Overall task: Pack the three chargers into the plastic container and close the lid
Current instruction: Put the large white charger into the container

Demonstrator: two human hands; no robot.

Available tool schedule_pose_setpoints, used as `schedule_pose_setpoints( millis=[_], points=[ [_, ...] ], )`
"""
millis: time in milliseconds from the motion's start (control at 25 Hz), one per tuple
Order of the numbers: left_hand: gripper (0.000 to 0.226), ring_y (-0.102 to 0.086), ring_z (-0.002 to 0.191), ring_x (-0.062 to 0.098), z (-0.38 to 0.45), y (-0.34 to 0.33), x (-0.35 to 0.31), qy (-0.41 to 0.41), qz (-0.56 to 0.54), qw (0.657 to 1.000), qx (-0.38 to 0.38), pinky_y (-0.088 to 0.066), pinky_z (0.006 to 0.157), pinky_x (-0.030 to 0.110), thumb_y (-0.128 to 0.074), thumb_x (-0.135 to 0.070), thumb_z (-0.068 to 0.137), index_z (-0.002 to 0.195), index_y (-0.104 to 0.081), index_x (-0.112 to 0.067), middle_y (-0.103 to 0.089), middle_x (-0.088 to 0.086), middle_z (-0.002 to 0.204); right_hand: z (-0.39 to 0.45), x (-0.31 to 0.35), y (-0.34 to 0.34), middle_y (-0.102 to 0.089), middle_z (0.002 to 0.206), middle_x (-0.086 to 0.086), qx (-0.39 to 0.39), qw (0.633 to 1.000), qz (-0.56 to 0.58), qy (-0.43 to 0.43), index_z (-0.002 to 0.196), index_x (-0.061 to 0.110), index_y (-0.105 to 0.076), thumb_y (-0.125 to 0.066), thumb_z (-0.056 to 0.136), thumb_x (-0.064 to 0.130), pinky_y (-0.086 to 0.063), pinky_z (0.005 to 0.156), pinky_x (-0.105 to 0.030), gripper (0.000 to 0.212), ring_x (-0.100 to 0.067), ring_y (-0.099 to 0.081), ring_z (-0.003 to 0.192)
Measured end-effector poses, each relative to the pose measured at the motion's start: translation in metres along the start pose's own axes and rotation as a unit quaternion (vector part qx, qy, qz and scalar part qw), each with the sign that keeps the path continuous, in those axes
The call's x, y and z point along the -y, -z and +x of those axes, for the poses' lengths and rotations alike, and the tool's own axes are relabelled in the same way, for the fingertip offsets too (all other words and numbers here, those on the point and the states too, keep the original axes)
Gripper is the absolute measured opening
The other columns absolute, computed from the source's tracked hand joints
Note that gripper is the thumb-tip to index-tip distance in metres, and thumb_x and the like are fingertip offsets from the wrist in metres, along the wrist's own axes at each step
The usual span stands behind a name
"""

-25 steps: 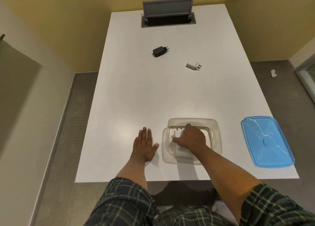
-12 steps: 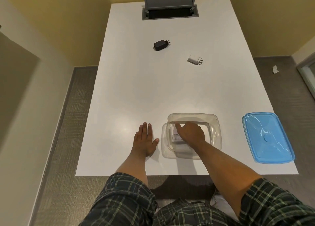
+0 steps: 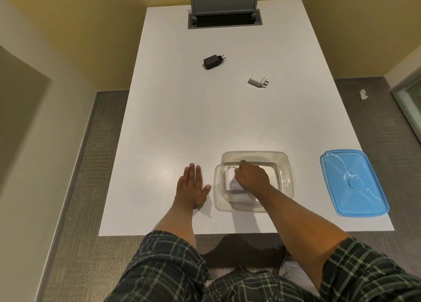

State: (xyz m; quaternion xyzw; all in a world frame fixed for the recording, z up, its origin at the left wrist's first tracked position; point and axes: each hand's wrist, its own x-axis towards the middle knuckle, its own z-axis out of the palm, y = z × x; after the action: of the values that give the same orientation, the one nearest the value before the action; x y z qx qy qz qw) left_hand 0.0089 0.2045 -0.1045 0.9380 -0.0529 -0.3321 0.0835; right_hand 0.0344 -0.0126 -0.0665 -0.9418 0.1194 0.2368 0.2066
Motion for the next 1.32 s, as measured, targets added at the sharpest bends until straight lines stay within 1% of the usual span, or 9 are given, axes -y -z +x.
schedule_pose_setpoints(
  millis=[280,560,760,840,920,1000,1120,1200,1320],
  points=[
    [0.077,0.026,0.156,0.025,-0.002,-0.004,0.002,0.0,-0.003,1.0,-0.006,0.009,0.127,0.043,-0.017,-0.055,0.106,0.158,0.025,-0.017,0.034,0.007,0.165,-0.004,-0.001,-0.013,-0.072,0.102,-0.014,-0.032,0.998,-0.03,0.041,0.108,0.015,-0.061,-0.041,0.1,0.035,-0.042,0.071,-0.035,0.029,-0.036,-0.065,0.099],
    [0.078,0.027,0.155,0.025,0.0,-0.005,0.002,-0.001,-0.004,1.0,-0.009,0.01,0.127,0.043,-0.016,-0.056,0.105,0.157,0.027,-0.018,0.035,0.006,0.164,-0.003,0.003,-0.009,-0.073,0.104,-0.006,-0.041,0.998,-0.031,0.025,0.104,0.021,-0.065,-0.046,0.095,0.038,-0.037,0.07,-0.031,0.027,-0.031,-0.067,0.099],
    [0.078,0.026,0.156,0.026,0.0,-0.007,0.003,-0.006,-0.001,1.0,-0.024,0.01,0.127,0.043,-0.016,-0.056,0.105,0.157,0.026,-0.017,0.035,0.007,0.164,-0.008,0.004,0.002,-0.073,0.096,-0.004,-0.077,0.99,-0.101,0.058,0.094,0.02,-0.067,-0.049,0.091,0.042,-0.035,0.062,-0.029,0.029,-0.029,-0.07,0.092],
    [0.077,0.024,0.157,0.026,-0.003,-0.01,0.003,-0.009,-0.006,0.999,-0.053,0.007,0.128,0.043,-0.017,-0.055,0.106,0.158,0.024,-0.017,0.032,0.007,0.166,-0.012,0.001,0.009,-0.071,0.083,-0.003,-0.107,0.984,-0.119,0.085,0.074,0.023,-0.058,-0.051,0.085,0.036,-0.03,0.054,-0.026,0.018,-0.027,-0.07,0.078],
    [0.076,0.021,0.157,0.025,-0.008,-0.016,0.003,-0.014,-0.01,0.995,-0.102,0.005,0.129,0.042,-0.017,-0.054,0.106,0.16,0.021,-0.016,0.029,0.005,0.167,-0.015,-0.001,0.016,-0.068,0.072,-0.001,-0.131,0.976,-0.136,0.113,0.066,0.023,-0.047,-0.051,0.08,0.033,-0.027,0.051,-0.025,0.018,-0.025,-0.066,0.065],
    [0.074,0.019,0.158,0.023,-0.013,-0.023,0.002,-0.017,-0.009,0.989,-0.146,0.002,0.131,0.041,-0.015,-0.054,0.105,0.16,0.019,-0.018,0.028,0.003,0.167,-0.019,-0.003,0.019,-0.064,0.066,0.0,-0.16,0.965,-0.14,0.152,0.064,0.021,-0.048,-0.05,0.079,0.035,-0.025,0.049,-0.025,0.02,-0.024,-0.063,0.056],
    [0.072,0.018,0.158,0.019,-0.015,-0.028,0.003,-0.023,-0.013,0.982,-0.186,0.001,0.131,0.039,-0.014,-0.054,0.105,0.161,0.017,-0.021,0.026,0.0,0.168,-0.019,0.001,0.022,-0.057,0.062,0.001,-0.215,0.94,-0.116,0.236,0.065,0.021,-0.056,-0.056,0.077,0.035,-0.031,0.046,-0.023,0.019,-0.024,-0.058,0.048],
    [0.069,0.013,0.159,0.017,-0.013,-0.024,0.002,-0.031,-0.02,0.977,-0.211,0.002,0.131,0.036,-0.017,-0.05,0.106,0.163,0.009,-0.02,0.019,-0.002,0.169,-0.012,0.01,0.029,-0.054,0.063,0.001,-0.25,0.921,-0.099,0.283,0.066,0.021,-0.056,-0.057,0.078,0.034,-0.031,0.045,-0.023,0.018,-0.023,-0.055,0.046],
    [0.065,0.003,0.16,0.016,0.004,-0.003,0.003,-0.03,-0.028,0.969,-0.245,-0.001,0.131,0.034,-0.025,-0.044,0.108,0.164,-0.007,-0.016,0.002,-0.001,0.172,0.012,0.032,0.044,-0.054,0.066,0.001,-0.278,0.918,-0.083,0.269,0.067,0.02,-0.056,-0.055,0.083,0.032,-0.036,0.045,-0.025,0.019,-0.023,-0.055,0.05]
  ],
)
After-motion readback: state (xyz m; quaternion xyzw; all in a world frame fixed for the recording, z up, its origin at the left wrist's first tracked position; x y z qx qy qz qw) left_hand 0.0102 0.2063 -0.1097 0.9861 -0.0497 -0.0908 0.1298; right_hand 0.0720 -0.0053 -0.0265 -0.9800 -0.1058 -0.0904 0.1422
